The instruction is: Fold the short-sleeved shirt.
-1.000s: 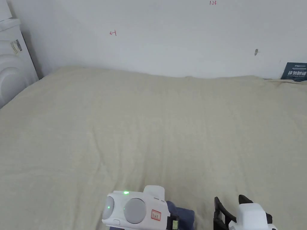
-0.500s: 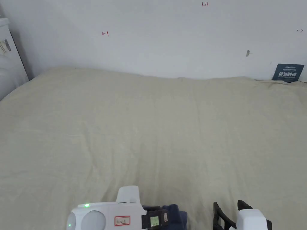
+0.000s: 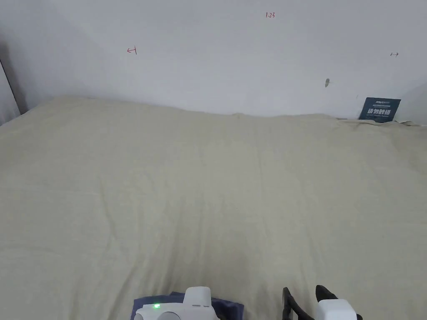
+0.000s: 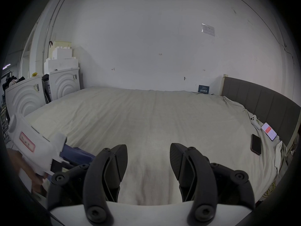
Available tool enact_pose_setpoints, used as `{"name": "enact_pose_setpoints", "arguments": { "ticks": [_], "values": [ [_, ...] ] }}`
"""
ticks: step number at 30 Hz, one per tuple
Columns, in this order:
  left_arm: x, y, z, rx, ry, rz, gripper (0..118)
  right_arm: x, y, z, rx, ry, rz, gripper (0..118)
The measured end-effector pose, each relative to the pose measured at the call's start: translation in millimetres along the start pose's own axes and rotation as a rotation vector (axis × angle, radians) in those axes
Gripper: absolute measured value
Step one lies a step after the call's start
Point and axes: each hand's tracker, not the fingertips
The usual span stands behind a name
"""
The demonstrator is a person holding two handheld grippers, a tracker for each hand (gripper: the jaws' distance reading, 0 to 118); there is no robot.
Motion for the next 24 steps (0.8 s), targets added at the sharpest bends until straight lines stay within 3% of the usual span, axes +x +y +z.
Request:
{"name": "enact_pose_setpoints", "arguments": {
  "ticks": [1, 4, 7, 13, 16, 19, 22, 24],
  "values": [
    [1.4, 0.1, 4.5, 0.015, -0.012, 0.014, 0, -0.9, -0.4, 1.2, 0.001, 0.007, 0.001, 57],
    [4.7, 1.2, 22.5, 0.037, -0.020, 0.001, 0, -6.5, -2.0, 2.7, 0.005, 0.007, 0.010, 6],
    [3.3, 1.8, 60.9, 0.141, 0.011, -0.070, 0, -12.7, -3.6, -1.4, -0.007, 0.022, 0.006, 1],
    [-34.1, -7.0, 161.9, 0.385, 0.081, -0.033, 0, -43.0, -5.8, -10.5, -0.027, 0.129, 0.013, 0],
    [-59.3, -21.6, 197.6, 0.431, 0.143, 0.016, 0, -67.8, -13.6, -19.8, -0.076, 0.234, 0.004, 0],
    [-80.8, -38.3, 218.3, 0.421, 0.133, 0.050, 0, -94.3, -28.0, -38.2, -0.170, 0.285, 0.064, 0],
    [-93.3, -52.6, 222.3, 0.403, 0.132, 0.064, 0, -106.5, -52.8, -67.7, -0.307, 0.268, 0.053, 0],
    [-97.1, -59.1, 219.7, 0.399, 0.137, 0.074, 2, -107.8, -64.0, -75.3, -0.296, 0.214, 0.049, 0]
  ]
}}
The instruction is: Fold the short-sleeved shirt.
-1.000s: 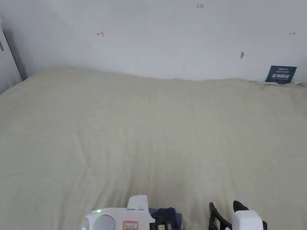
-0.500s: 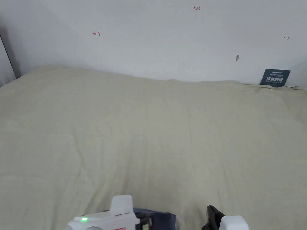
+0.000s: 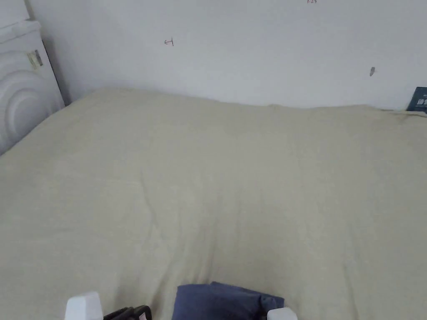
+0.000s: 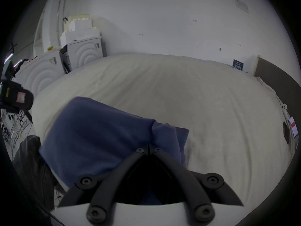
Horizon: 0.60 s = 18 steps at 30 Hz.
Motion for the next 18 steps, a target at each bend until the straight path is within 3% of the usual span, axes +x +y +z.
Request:
{"name": "enact_pose_setpoints", "arguments": {
  "ticks": [2, 5, 8, 13, 18],
  "values": [
    [-3.6, -1.5, -5.1, -0.022, -0.025, 0.028, 10, 2.3, 1.1, 5.8, 0.027, 0.015, -0.011, 0],
    [-4.1, -1.3, -18.7, -0.045, -0.049, 0.032, 38, 8.5, -3.5, 5.1, 0.034, 0.028, -0.042, 0],
    [-4.5, 2.1, -37.8, -0.085, -0.101, 0.048, 57, 9.0, -7.8, 7.0, 0.049, 0.035, -0.037, 0],
    [-3.8, 8.2, -79.3, -0.216, -0.151, 0.050, 61, 9.2, -10.0, 7.6, 0.058, 0.038, -0.051, 0],
    [0.4, 9.9, -111.4, -0.307, -0.107, -0.004, 61, 9.1, -10.8, 7.5, 0.061, 0.041, -0.049, 0]
  ]
}}
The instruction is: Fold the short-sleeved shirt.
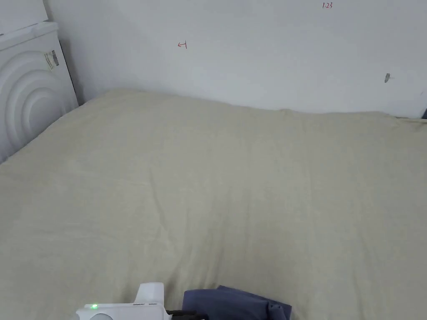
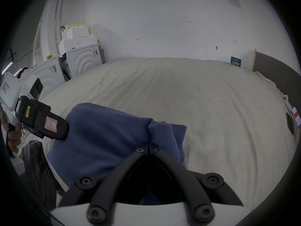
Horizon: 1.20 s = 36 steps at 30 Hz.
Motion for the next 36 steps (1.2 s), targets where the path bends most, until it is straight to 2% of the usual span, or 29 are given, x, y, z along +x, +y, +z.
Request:
{"name": "enact_pose_setpoints", "arguments": {
  "ticks": [7, 10, 12, 15, 16, 18, 20, 22, 23, 24, 26, 29, 33, 36],
  "values": [
    [-6.9, 10.4, 0.1, -0.059, 0.009, -0.015, 62, 0.4, -0.7, 1.1, 0.006, 0.004, -0.008, 0],
    [-6.5, 10.5, 1.6, -0.067, 0.019, -0.036, 72, 1.6, -0.6, 0.5, 0.003, 0.010, -0.016, 0],
    [-7.1, 10.1, -2.9, -0.094, 0.049, -0.052, 89, 1.6, -0.5, 1.0, 0.004, 0.011, -0.016, 0],
    [-2.7, 8.6, -8.5, -0.095, 0.032, -0.052, 90, 1.0, -0.7, 1.6, 0.006, 0.010, -0.018, 0],
    [0.3, 8.4, -9.3, -0.095, 0.025, -0.057, 89, 1.5, -0.3, 1.3, 0.005, 0.009, -0.020, 0],
    [6.7, 8.0, -14.1, -0.105, -0.030, -0.069, 71, 1.3, -0.1, 1.4, 0.004, 0.009, -0.025, 0],
    [14.3, 6.5, -20.2, -0.101, 0.058, -0.101, 61, 1.6, -0.2, 1.0, 0.004, 0.008, -0.024, 0],
    [14.0, 5.8, -18.5, -0.094, 0.045, -0.104, 39, 1.8, 0.0, 1.0, 0.004, 0.009, -0.025, 0],
    [15.0, 6.0, -15.3, -0.088, 0.030, -0.079, 31, 1.4, 0.2, 1.4, 0.004, 0.008, -0.024, 0],
    [15.9, 6.6, -12.1, -0.076, -0.009, -0.048, 29, 0.9, 1.0, 2.0, 0.004, 0.007, -0.020, 0],
    [20.8, 5.5, -9.6, -0.078, 0.020, -0.090, 25, -1.3, 2.6, 5.0, 0.008, -0.001, -0.001, 0],
    [21.8, 8.9, -3.1, -0.072, 0.011, -0.104, 23, -4.1, 3.4, 9.3, 0.027, -0.017, 0.065, 0],
    [24.9, 17.3, 16.3, -0.055, -0.025, -0.140, 23, 3.7, 10.6, 27.3, 0.085, -0.046, 0.033, 0],
    [26.4, 28.2, 35.5, -0.051, -0.013, -0.180, 22, 13.3, 18.4, 37.4, 0.107, -0.071, 0.046, 0]
  ]
}}
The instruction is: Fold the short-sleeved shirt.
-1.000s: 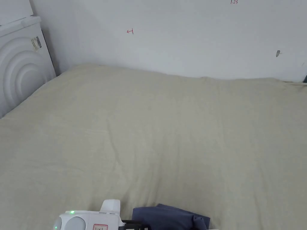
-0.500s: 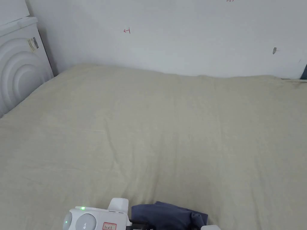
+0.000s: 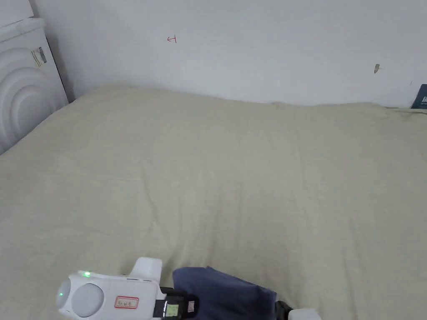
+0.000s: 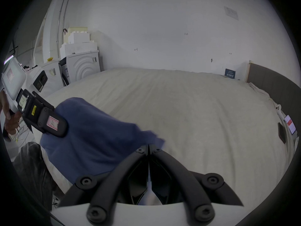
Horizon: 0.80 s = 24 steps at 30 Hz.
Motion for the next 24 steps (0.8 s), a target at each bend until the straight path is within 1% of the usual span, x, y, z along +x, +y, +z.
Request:
{"name": "enact_pose_setpoints", "arguments": {
  "ticks": [4, 6, 8, 9, 10, 12, 14, 15, 17, 20, 22, 24],
  "values": [
    [-12.0, 13.8, 40.3, 0.027, 0.028, -0.039, 22, 15.5, 10.0, 10.0, 0.046, -0.043, 0.012, 0],
    [-22.9, 19.6, 62.3, 0.043, 0.072, -0.073, 22, 22.9, 14.5, 12.3, 0.051, -0.058, 0.013, 0],
    [-41.1, 26.0, 83.3, 0.034, 0.094, -0.083, 22, 29.9, 18.3, 13.8, 0.057, -0.073, 0.007, 0],
    [-50.8, 28.4, 94.6, 0.040, 0.127, -0.082, 22, 33.1, 20.1, 14.0, 0.056, -0.081, 0.003, 0],
    [-62.4, 31.3, 105.9, 0.033, 0.125, -0.083, 22, 35.9, 21.5, 13.8, 0.055, -0.085, 0.002, 0],
    [-76.2, 35.3, 126.3, 0.033, 0.164, -0.071, 22, 40.0, 22.8, 12.7, 0.052, -0.101, 0.002, 0],
    [-99.1, 39.1, 143.6, 0.009, 0.161, -0.067, 22, 43.4, 24.0, 12.1, 0.052, -0.108, -0.005, 0],
    [-111.0, 40.3, 149.5, -0.003, 0.194, -0.065, 22, 44.1, 24.6, 11.8, 0.050, -0.113, -0.008, 0],
    [-137.7, 43.1, 163.8, -0.027, 0.173, -0.046, 22, 44.3, 25.3, 11.4, 0.046, -0.121, -0.009, 0],
    [-182.4, 49.8, 181.6, -0.055, 0.182, -0.036, 22, 43.3, 26.4, 10.8, 0.038, -0.127, -0.006, 0],
    [-207.2, 55.1, 191.7, -0.070, 0.216, 0.004, 22, 41.6, 26.8, 10.5, 0.031, -0.129, -0.001, 0],
    [-215.8, 60.8, 199.2, -0.074, 0.290, 0.026, 22, 39.9, 26.4, 10.0, 0.023, -0.132, 0.006, 0]
  ]
}}
